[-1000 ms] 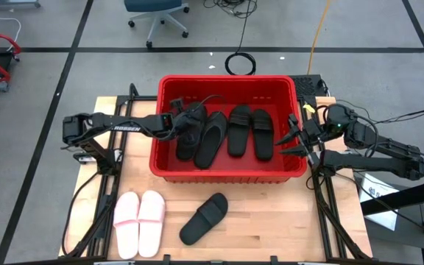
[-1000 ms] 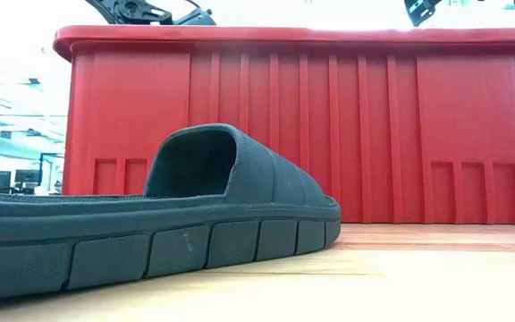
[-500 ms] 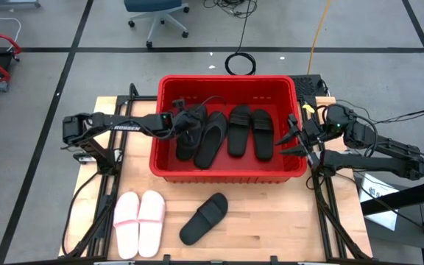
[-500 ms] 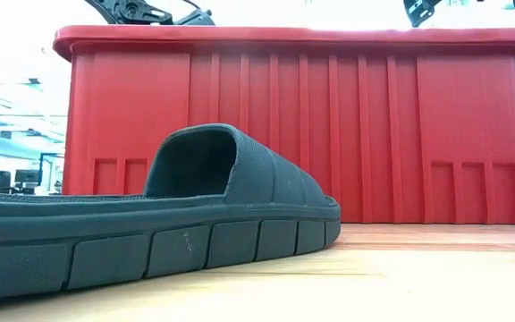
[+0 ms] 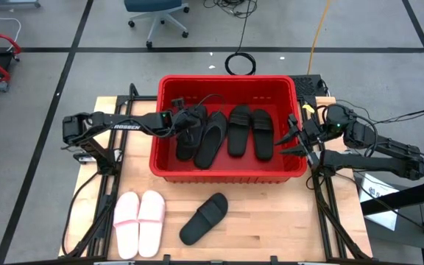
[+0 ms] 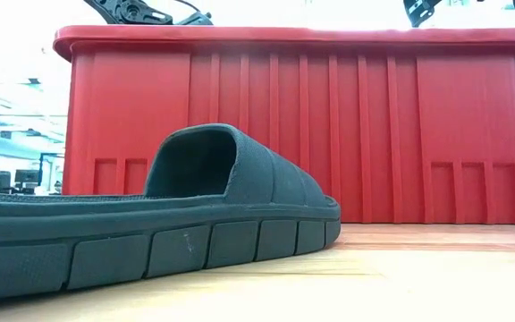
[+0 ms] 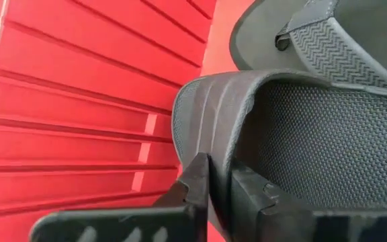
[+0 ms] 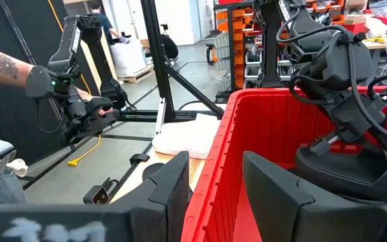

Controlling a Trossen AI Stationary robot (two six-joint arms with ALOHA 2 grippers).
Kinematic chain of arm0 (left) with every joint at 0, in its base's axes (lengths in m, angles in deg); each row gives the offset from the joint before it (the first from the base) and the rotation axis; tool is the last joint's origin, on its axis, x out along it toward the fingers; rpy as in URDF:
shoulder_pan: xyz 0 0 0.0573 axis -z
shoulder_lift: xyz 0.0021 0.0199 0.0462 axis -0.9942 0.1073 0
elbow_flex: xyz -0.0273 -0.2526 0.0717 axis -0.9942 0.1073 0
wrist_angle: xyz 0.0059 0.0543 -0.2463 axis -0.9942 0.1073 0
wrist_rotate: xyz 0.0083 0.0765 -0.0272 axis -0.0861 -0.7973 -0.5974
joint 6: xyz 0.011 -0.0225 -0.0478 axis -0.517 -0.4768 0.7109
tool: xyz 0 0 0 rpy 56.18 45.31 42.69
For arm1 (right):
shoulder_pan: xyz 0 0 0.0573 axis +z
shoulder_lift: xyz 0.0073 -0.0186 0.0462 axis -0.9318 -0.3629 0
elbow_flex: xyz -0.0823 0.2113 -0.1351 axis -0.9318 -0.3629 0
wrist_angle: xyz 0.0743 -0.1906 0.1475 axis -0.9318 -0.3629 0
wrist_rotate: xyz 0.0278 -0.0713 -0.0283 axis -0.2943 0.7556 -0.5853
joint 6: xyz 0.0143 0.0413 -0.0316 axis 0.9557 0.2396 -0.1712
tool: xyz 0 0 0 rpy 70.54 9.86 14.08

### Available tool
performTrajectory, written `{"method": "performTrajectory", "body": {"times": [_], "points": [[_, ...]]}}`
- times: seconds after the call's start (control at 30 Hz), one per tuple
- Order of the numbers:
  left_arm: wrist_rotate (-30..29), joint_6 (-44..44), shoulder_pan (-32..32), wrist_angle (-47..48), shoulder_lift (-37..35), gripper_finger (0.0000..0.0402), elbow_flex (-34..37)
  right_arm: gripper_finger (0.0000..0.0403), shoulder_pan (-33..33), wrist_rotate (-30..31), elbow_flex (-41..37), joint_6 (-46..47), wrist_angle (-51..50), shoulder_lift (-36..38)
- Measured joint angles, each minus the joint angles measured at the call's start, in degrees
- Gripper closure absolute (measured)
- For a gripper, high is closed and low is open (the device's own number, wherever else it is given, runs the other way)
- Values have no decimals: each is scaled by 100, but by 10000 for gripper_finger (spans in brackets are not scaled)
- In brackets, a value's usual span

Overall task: Pick and place slides into bin
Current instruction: Put the black slide into the red bin

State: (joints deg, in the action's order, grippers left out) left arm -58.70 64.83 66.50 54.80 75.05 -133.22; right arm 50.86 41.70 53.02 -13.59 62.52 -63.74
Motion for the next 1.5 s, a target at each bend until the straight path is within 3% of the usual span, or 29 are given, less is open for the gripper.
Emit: {"method": "performTrajectory", "body": {"times": [0.47, 0.77, 1.5], "points": [[-110, 118, 55, 7, 0, 294, -2, 273, -1, 0, 1, 0, 0, -1], [-283, 989, 326, 254, 0, 291, -2, 273, 0, 1, 1, 0, 1, -1], [-494, 1132, 673, 448, -321, 291, -86, 273, 1, 2, -1, 0, 2, -2]]}}
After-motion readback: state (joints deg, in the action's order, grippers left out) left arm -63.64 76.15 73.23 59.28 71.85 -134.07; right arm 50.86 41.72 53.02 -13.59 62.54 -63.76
